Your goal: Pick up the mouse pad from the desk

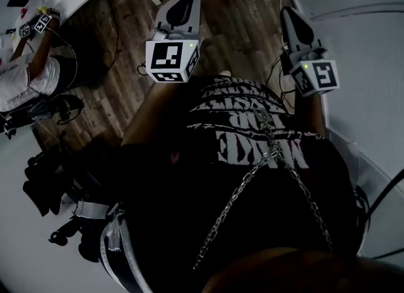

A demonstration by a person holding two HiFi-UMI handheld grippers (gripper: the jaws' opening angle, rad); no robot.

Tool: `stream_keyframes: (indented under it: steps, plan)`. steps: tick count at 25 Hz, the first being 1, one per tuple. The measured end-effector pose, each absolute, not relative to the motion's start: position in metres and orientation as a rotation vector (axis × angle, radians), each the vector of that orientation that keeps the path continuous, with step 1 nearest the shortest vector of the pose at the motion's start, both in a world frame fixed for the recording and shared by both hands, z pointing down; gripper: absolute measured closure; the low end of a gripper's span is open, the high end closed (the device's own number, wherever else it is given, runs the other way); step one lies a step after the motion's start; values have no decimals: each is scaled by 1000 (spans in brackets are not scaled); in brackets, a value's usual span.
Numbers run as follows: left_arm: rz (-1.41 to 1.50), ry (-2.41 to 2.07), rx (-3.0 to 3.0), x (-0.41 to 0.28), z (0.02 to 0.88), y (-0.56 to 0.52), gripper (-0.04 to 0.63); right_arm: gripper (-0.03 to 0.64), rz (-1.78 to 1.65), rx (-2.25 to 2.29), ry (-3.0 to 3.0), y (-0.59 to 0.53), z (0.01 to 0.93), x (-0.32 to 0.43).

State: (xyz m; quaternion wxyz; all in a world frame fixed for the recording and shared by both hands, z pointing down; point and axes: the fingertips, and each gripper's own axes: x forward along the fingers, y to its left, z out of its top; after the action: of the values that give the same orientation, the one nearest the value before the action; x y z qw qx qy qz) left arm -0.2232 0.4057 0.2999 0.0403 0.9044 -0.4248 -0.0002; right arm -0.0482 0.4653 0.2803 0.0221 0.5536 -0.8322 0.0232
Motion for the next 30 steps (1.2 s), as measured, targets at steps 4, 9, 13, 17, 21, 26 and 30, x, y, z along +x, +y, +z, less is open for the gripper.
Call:
stream_keyframes:
  steps: [4,9,13,17,21,26,30]
  plan:
    - [37,-1322,2784,-191,311,410,589,617,112,1722,-2591,461,299,-9]
    - [90,-1327,2753,-180,327,389,589,617,172,1689,-2576,438,322,9]
    - [101,-1323,2722,-192,334,358,589,617,209,1696,-2558,409,331,5]
    - [82,-1291,2720,-190,340,328,589,617,222,1751,-2513,388,335,6]
    - [41,-1219,2782,-170,329,285,589,617,212,1791,-2500,356,328,10]
    - [39,-1148,2797,-151,328,233,589,617,239,1852,-2458,316,327,23]
    - [56,-1102,2796,-140,331,203,589,617,243,1869,-2440,288,327,31]
